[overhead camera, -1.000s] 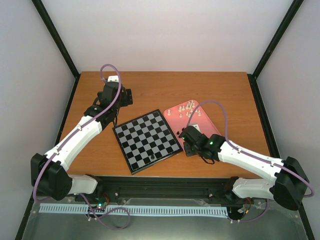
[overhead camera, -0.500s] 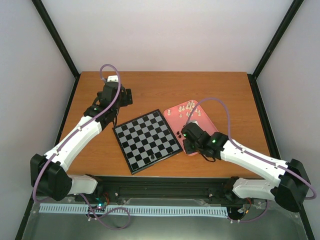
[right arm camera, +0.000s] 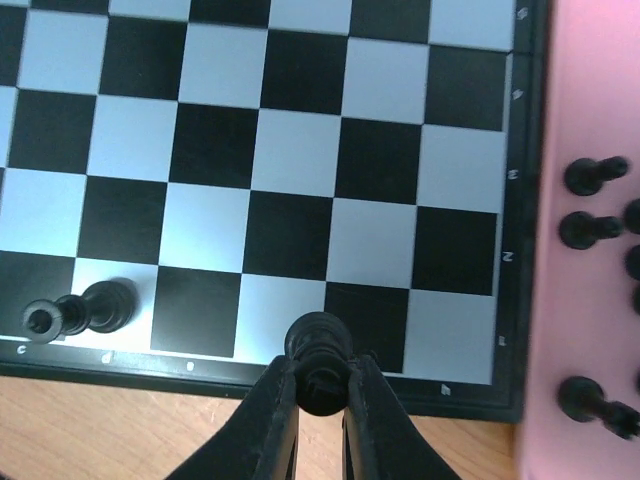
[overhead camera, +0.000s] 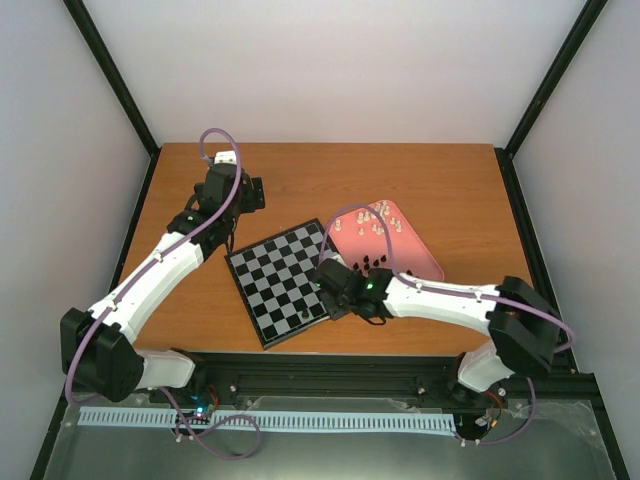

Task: Set up the chess pieces on the board
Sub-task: Place the chess piece on the chessboard.

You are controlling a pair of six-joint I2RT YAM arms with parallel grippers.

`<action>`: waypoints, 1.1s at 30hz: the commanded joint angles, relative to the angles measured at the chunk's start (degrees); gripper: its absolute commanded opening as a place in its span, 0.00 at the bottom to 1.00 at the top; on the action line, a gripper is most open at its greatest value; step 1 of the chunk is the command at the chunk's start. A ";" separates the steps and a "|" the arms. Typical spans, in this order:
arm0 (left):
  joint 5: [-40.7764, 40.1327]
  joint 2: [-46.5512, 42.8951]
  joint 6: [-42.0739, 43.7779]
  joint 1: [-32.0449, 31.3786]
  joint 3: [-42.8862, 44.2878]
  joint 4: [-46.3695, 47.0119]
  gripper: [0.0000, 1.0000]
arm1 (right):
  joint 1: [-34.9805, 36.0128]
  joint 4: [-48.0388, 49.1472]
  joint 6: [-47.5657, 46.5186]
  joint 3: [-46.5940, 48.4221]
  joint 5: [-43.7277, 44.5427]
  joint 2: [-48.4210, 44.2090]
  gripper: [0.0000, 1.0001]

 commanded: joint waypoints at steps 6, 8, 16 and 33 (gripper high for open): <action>-0.40 -1.33 0.84 -0.43 0.56 0.33 1.00 | 2.18 4.49 0.08 4.04 -0.47 8.19 0.05; -0.44 -1.33 0.84 -0.43 0.55 0.36 1.00 | 2.49 4.41 -0.29 5.00 -0.76 8.87 0.05; -0.59 -1.24 1.01 -0.43 0.56 0.39 1.00 | 4.17 2.35 -0.78 8.36 -0.56 11.58 0.06; -0.82 -1.40 0.95 -0.43 0.47 0.23 1.00 | 7.28 -2.30 1.29 9.82 1.81 12.66 0.06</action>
